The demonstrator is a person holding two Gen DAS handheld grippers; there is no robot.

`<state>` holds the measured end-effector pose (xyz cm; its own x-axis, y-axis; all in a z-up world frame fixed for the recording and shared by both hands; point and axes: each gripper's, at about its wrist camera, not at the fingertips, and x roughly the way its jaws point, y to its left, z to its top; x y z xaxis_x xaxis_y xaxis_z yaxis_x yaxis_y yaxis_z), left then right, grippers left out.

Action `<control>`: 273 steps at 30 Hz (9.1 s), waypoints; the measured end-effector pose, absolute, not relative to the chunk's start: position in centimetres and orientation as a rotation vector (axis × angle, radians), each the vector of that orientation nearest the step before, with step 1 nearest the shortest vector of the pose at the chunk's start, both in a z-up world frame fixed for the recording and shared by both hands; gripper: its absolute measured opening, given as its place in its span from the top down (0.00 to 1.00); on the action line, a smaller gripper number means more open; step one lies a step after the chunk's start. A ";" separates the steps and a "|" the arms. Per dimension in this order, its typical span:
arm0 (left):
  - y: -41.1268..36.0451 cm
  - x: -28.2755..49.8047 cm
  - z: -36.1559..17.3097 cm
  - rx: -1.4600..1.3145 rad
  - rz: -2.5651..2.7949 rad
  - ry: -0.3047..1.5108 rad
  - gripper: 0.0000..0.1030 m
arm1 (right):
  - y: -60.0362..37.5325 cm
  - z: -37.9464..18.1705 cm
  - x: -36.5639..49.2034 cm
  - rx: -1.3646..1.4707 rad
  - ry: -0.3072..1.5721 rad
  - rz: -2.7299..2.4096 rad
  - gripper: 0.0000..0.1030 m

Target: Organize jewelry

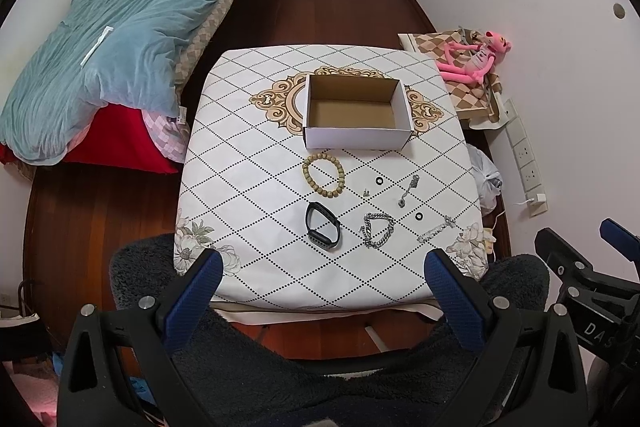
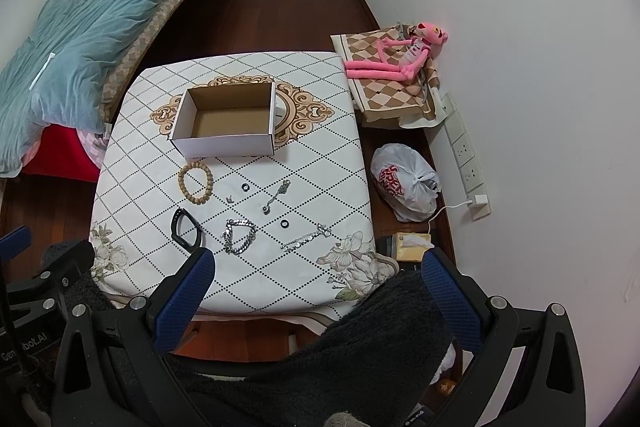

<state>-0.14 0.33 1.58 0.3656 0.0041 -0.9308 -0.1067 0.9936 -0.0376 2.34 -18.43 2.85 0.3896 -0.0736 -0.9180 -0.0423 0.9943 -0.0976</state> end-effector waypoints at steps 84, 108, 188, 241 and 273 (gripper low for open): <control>5.4 7.7 -20.1 -0.059 0.294 1.486 0.00 | -10.8 -25.6 10.3 -0.097 1.436 0.088 0.92; 4.5 10.5 -23.4 -0.232 0.015 1.442 0.96 | -15.1 -22.0 10.6 0.137 1.437 0.103 0.92; 5.1 29.1 -13.8 -0.259 -0.004 1.260 0.40 | -10.7 -14.5 34.5 0.131 1.379 0.328 0.90; 4.9 11.3 -3.1 -0.079 0.183 0.972 0.00 | -11.7 -3.2 16.5 -0.060 1.032 0.131 0.07; 3.5 15.0 -23.7 -0.211 0.083 1.291 0.16 | -19.4 -23.3 17.6 0.201 1.329 0.000 0.18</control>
<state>15.04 3.51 -23.70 0.2768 -0.0564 -0.9593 -0.1787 0.9778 -0.1091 17.65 -19.44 -23.29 0.2417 0.1151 -0.9635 0.1145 0.9826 0.1461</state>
